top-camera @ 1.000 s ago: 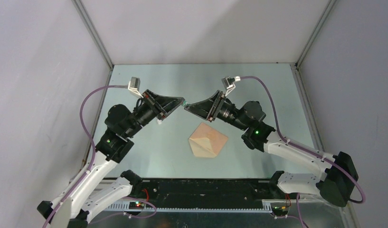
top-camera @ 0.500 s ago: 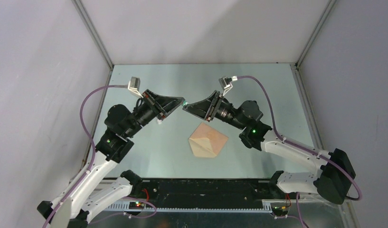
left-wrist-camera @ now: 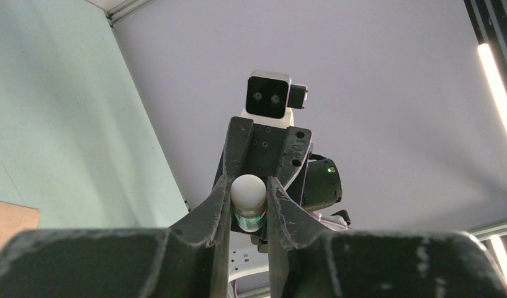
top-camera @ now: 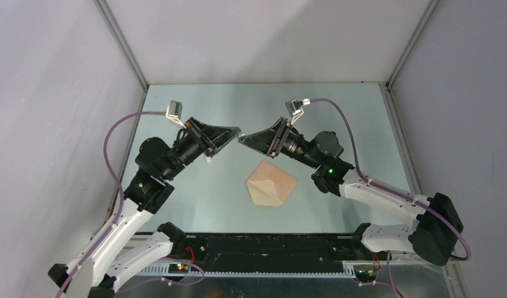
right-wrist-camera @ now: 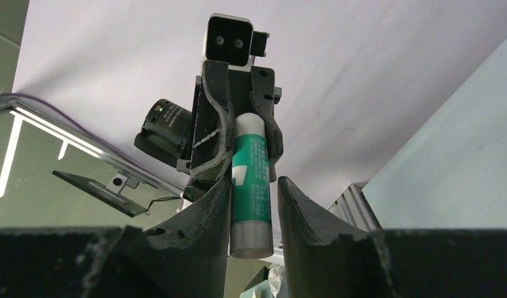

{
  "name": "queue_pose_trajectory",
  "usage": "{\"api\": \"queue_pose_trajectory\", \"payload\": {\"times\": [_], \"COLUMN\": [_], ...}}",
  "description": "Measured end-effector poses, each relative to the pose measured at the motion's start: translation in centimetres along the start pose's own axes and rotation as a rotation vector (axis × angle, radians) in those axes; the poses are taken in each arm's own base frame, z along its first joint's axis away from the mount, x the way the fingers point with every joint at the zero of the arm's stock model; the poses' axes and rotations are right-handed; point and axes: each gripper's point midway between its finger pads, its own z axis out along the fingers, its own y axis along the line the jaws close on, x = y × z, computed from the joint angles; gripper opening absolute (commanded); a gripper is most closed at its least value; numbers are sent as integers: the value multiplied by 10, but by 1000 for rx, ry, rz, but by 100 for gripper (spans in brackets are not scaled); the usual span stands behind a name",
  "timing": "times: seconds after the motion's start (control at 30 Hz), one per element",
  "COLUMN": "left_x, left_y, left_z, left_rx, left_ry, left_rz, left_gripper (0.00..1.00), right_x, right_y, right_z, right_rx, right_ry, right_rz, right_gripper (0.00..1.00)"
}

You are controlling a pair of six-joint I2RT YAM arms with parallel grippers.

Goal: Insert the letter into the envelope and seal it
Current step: Unscrew the solid glue.

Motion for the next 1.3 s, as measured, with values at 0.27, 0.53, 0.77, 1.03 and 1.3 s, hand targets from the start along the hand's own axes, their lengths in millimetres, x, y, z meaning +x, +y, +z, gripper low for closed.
{"api": "queue_pose_trajectory", "payload": {"times": [0.27,0.53,0.77,1.03,1.3], "left_x": [0,-1,-1,-1,-2], "left_y": [0,-1,-2,-3,-3], "left_z": [0,0,0,-1,-1], "left_rx": [0,4,7,11,10], "left_ry": [0,-3,-4,-7,-10], "left_rz": [0,2,3,4,10], "left_gripper": [0,0,0,0,0], "right_x": [-1,-3,-4,-9,-8], "right_y": [0,2,4,7,5], "right_z": [2,4,4,4,6], "right_rx": [-6,-21,-32,-41,-42], "right_ry": [1,-4,-7,-19,-14], "right_rz": [6,6,4,5,16], "right_gripper": [32,29,35,25,33]}}
